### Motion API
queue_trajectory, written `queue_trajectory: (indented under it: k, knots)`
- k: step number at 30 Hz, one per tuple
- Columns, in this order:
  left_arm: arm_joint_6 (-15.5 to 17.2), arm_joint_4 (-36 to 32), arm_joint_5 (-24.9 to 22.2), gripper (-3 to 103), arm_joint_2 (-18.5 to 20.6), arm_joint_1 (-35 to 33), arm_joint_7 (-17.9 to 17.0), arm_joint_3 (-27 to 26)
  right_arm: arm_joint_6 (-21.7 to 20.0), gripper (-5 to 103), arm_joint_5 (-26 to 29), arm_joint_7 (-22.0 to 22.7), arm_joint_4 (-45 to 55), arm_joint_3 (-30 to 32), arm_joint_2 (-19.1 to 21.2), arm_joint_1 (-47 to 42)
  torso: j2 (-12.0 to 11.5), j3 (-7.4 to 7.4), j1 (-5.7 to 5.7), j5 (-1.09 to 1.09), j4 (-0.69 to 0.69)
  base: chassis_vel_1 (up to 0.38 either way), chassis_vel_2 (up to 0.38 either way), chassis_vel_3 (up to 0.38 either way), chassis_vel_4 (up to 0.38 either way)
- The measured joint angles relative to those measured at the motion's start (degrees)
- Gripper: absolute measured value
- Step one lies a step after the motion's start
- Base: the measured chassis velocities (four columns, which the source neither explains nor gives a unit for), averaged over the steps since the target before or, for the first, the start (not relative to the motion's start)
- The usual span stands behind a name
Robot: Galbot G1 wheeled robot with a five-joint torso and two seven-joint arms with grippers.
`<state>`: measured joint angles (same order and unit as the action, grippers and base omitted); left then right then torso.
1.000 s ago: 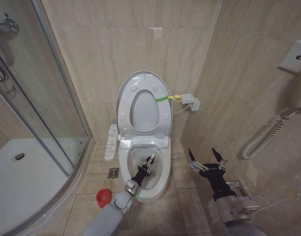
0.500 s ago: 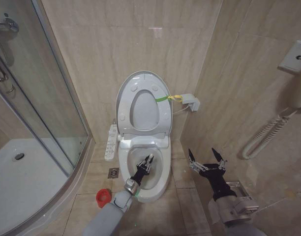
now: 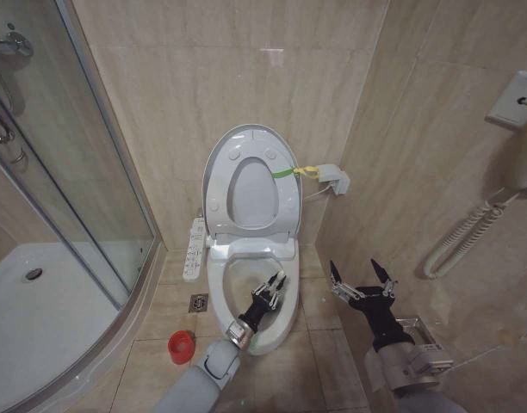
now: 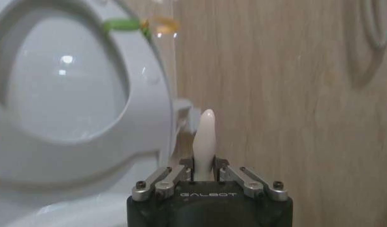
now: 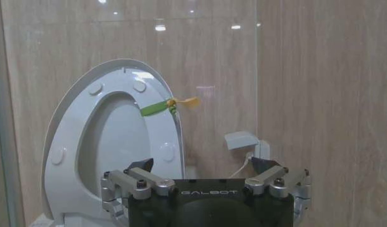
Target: Open the toilet lid, clean the toilet bowl with a toilet brush, close the toilet lid, and flush.
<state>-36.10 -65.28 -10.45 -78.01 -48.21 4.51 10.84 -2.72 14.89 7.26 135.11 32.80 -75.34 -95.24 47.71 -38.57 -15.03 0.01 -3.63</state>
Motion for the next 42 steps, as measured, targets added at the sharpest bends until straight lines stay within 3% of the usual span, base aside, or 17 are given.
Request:
queue_trajectory:
  k: [10,19,30,37,40,42]
  knots:
    - [-2.2,13.55,-3.42,20,-1.73,4.77,1.03,-2.15,0.0,100,0.0,0.0,0.0,0.0,0.0,0.0,0.0,0.01,0.0,-0.01,-0.01,0.0,0.0,0.0,0.0]
    - [-2.21,15.26,-4.28,20,-2.42,5.65,1.57,-2.69,0.0,100,0.0,0.0,0.0,0.0,0.0,0.0,0.0,0.0,0.0,0.0,-0.02,0.0,0.0,0.0,0.0]
    - [-2.6,7.81,-4.34,20,-1.33,2.21,3.39,-0.88,0.0,100,0.0,0.0,0.0,0.0,0.0,0.0,0.0,0.0,0.0,0.0,-0.02,0.0,0.0,0.0,0.0]
    - [-3.13,14.57,-2.8,20,-2.26,4.39,3.32,-3.02,0.0,100,0.0,-0.01,0.0,0.0,0.0,0.0,0.0,0.0,0.0,-0.01,-0.02,0.0,0.0,0.0,0.0]
    - [-5.07,20.89,-2.34,20,-3.47,6.65,3.34,-5.18,0.0,100,0.0,0.0,0.0,0.0,0.0,0.0,-0.01,0.0,0.0,-0.01,-0.03,0.0,0.0,0.0,0.0]
    - [-5.55,21.4,-2.11,20,-3.57,6.84,3.35,-5.67,0.0,100,0.0,0.0,0.0,0.0,0.0,0.0,-0.01,0.0,-0.01,-0.02,-0.02,0.0,0.0,0.0,0.0]
